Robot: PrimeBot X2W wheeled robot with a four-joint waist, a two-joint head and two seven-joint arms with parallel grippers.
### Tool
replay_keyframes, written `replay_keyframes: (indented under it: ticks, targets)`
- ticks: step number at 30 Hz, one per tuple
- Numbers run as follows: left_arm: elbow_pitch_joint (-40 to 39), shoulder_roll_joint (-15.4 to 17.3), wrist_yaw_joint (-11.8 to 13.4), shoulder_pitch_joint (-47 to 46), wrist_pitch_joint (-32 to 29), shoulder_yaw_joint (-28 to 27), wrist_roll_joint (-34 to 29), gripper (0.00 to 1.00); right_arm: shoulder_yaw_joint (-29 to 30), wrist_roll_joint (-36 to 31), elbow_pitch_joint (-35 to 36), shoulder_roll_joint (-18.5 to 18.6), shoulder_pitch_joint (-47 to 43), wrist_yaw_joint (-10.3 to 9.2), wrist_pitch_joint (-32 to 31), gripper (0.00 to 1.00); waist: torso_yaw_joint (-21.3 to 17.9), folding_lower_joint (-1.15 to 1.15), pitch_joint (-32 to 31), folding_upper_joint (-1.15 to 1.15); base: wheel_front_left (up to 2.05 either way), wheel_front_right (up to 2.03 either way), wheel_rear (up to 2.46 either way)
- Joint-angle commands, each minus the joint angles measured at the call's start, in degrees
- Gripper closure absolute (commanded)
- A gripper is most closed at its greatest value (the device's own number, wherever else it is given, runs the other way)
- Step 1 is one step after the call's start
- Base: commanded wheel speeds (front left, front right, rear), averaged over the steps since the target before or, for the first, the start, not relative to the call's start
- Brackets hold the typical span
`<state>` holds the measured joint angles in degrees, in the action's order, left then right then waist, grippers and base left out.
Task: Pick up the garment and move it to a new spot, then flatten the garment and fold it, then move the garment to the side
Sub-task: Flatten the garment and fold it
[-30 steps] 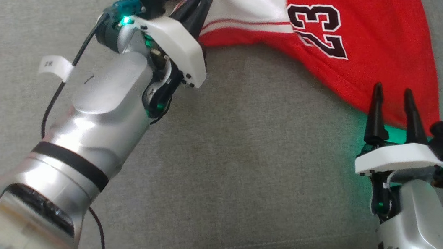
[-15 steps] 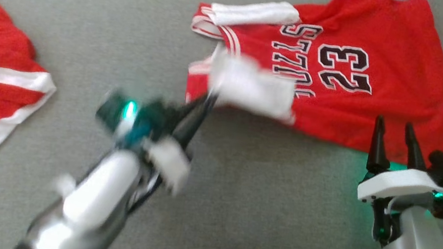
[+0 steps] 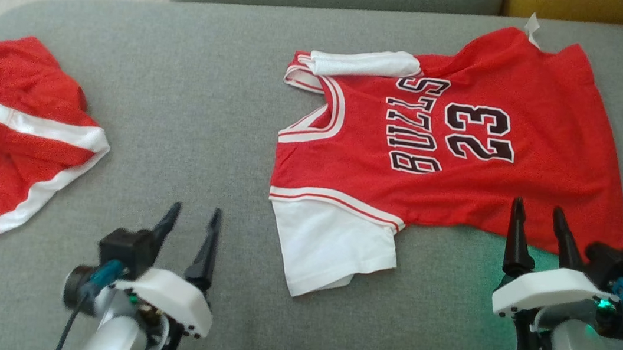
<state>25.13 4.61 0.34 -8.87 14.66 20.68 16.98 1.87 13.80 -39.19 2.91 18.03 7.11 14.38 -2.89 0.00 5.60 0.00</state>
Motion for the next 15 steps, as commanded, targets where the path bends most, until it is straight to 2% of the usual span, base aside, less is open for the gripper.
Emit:
replay_keyframes:
  ticks: [1, 9, 15]
  targets:
    - [-2.12, -0.07, 0.66, -0.13, 0.33, -3.49, -0.03, 0.0, -1.78, 0.06, 2.34, -0.03, 0.72, 0.37, 0.62, 0.0, 0.07, 0.0, -0.79, 0.0, 0.0, 0.0, 0.0]
    - [-5.08, -1.63, 1.7, 2.51, 0.34, -9.38, -2.09, 0.0, -2.21, -2.49, 8.15, -0.03, -3.41, 0.37, 0.62, 0.0, 0.23, 0.0, -3.53, 0.0, 0.0, 0.0, 0.0]
    - [-5.82, -1.71, 3.07, 3.69, 0.34, -9.91, -2.2, 0.0, -2.81, -4.63, 9.87, -0.03, -5.64, 0.37, 0.62, 0.0, 0.37, 0.0, -4.72, 0.0, 0.0, 0.0, 0.0]
